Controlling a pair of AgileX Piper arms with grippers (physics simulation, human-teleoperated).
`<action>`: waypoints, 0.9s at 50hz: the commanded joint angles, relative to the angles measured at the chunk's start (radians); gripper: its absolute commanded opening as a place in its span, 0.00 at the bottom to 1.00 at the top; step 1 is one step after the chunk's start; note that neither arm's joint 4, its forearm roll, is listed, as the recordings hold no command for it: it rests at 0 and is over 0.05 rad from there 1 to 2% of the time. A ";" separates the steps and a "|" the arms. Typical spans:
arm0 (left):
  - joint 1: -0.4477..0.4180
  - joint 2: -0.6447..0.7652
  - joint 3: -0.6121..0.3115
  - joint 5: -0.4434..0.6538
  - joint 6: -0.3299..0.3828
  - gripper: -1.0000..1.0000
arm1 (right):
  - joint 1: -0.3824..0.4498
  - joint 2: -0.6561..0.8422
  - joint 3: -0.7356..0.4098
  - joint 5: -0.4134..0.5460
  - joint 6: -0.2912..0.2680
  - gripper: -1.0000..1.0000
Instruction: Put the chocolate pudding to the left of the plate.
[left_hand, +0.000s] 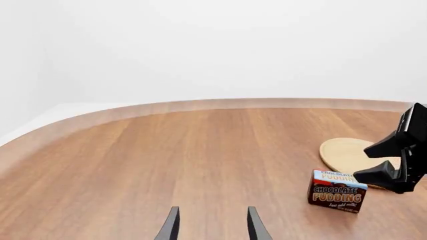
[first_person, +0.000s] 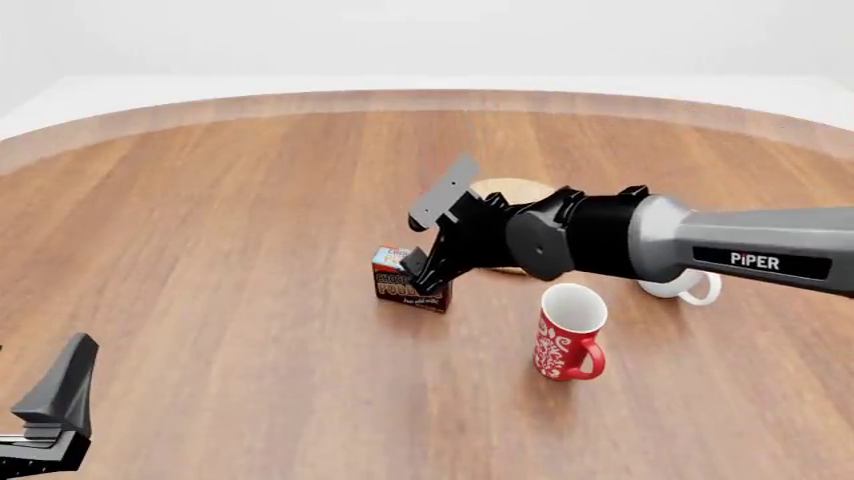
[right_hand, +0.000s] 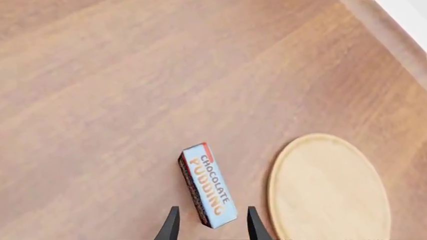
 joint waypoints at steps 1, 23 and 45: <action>0.000 0.000 0.000 0.000 0.000 1.00 | -0.008 0.024 0.010 -0.025 0.009 1.00; 0.000 0.000 0.000 0.000 0.000 1.00 | -0.011 0.079 0.003 -0.061 0.024 1.00; 0.000 0.000 0.000 0.000 0.000 1.00 | -0.023 0.095 0.004 -0.075 0.029 1.00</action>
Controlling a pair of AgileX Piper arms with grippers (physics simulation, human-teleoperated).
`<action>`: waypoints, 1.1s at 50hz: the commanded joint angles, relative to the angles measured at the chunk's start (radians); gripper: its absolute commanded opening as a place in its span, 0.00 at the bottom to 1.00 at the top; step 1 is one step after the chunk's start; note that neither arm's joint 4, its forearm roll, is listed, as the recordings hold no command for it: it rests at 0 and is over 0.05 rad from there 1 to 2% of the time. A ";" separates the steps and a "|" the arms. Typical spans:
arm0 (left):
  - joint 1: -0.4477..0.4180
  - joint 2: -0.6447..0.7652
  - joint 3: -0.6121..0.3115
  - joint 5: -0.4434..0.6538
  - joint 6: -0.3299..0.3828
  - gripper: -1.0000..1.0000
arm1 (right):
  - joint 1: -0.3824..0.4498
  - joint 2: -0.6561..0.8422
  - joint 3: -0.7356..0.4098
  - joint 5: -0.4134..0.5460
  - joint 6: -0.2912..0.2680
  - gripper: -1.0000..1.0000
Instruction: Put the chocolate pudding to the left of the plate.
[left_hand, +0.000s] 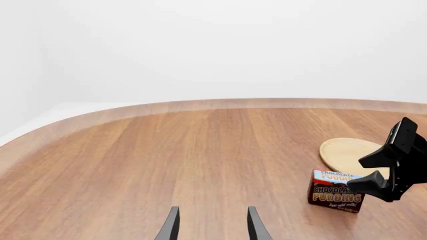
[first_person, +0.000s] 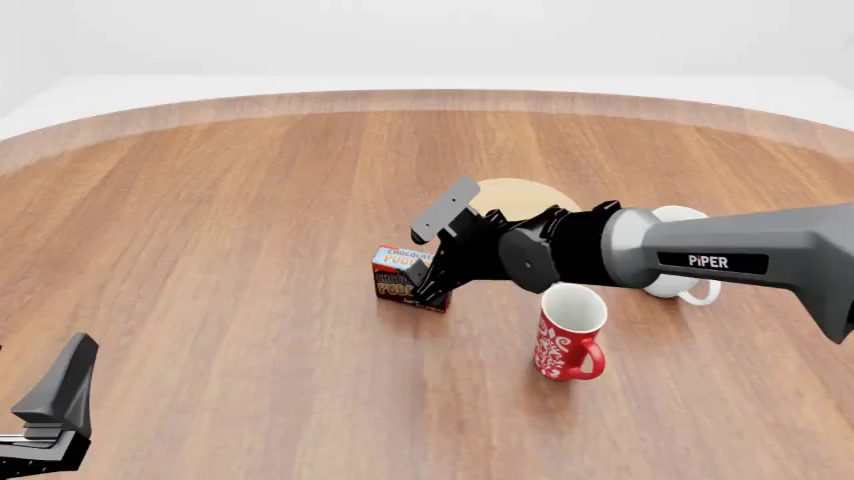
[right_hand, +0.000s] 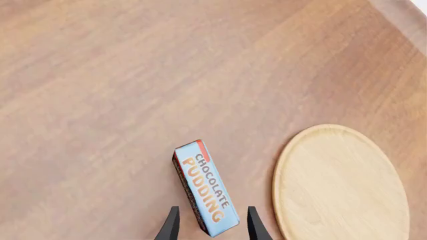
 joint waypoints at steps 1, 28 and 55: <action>0.000 0.000 0.000 0.000 0.000 1.00 | -0.003 0.012 -0.003 -0.007 0.002 1.00; 0.000 0.000 0.000 0.000 0.000 1.00 | -0.006 0.086 -0.012 -0.051 0.020 1.00; 0.000 0.000 0.000 0.000 0.000 1.00 | -0.014 0.098 -0.013 -0.061 0.020 1.00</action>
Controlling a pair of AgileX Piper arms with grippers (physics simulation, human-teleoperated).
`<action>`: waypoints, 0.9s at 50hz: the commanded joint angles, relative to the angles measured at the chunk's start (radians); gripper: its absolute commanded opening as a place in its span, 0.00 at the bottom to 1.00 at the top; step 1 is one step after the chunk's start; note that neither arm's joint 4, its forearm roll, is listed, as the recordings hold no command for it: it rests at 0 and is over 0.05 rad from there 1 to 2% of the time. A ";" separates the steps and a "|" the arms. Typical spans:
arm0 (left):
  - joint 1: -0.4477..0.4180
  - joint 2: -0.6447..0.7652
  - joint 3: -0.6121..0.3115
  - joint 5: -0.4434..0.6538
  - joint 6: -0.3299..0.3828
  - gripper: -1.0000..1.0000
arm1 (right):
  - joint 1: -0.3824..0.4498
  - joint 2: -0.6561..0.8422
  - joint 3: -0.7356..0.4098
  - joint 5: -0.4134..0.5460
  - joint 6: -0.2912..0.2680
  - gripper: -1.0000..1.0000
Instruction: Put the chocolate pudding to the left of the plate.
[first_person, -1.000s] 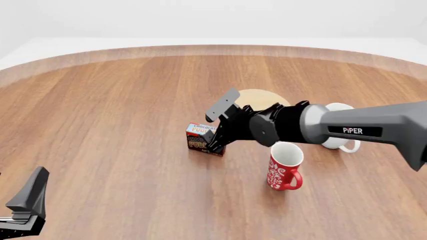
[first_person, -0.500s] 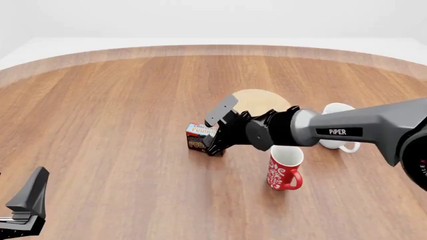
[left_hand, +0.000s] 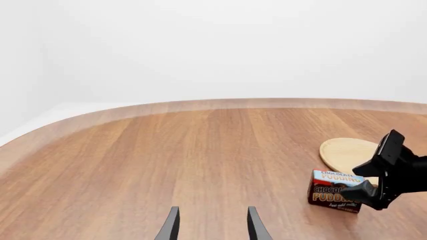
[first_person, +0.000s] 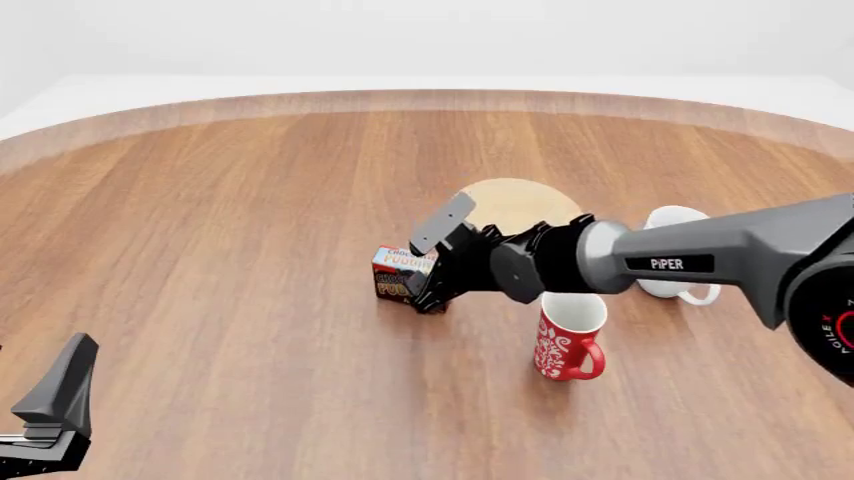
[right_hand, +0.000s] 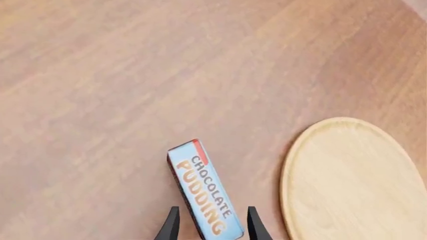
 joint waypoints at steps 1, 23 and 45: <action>0.000 0.000 0.000 0.000 0.000 1.00 | -0.002 0.002 0.005 -0.010 0.001 0.00; 0.000 0.000 0.000 0.000 0.000 1.00 | 0.069 -0.140 0.112 -0.008 0.055 0.00; 0.000 0.000 0.000 0.000 0.000 1.00 | 0.038 -0.126 -0.118 0.185 -0.043 0.00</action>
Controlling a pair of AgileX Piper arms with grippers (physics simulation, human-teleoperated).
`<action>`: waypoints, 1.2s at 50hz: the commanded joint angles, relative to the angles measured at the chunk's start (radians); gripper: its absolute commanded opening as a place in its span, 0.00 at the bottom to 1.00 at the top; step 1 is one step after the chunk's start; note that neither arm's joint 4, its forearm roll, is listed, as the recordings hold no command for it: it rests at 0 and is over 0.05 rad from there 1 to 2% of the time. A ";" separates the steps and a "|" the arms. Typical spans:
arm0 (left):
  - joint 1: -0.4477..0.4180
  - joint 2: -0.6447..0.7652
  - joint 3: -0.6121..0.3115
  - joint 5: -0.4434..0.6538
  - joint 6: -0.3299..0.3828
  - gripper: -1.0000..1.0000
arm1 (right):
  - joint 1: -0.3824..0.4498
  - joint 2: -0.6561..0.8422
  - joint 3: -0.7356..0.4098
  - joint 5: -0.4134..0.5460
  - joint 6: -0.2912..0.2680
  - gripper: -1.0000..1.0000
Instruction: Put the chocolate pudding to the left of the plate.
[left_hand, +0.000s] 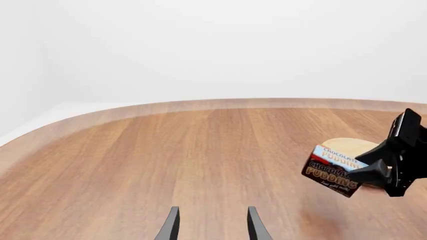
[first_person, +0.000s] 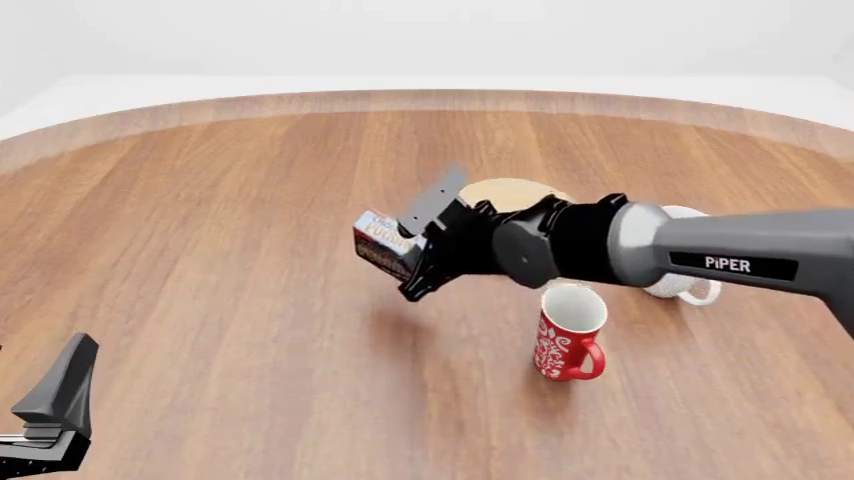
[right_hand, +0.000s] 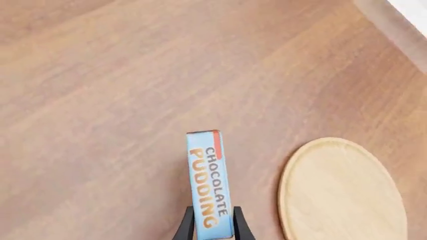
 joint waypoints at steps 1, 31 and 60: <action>0.000 0.000 0.000 0.000 0.000 1.00 | -0.018 0.018 -0.127 0.099 -0.030 0.00; 0.000 0.000 0.000 0.000 0.000 1.00 | -0.074 0.330 -0.639 0.313 -0.067 0.00; 0.000 0.000 0.000 0.000 0.000 1.00 | -0.129 0.616 -1.113 0.588 -0.099 0.00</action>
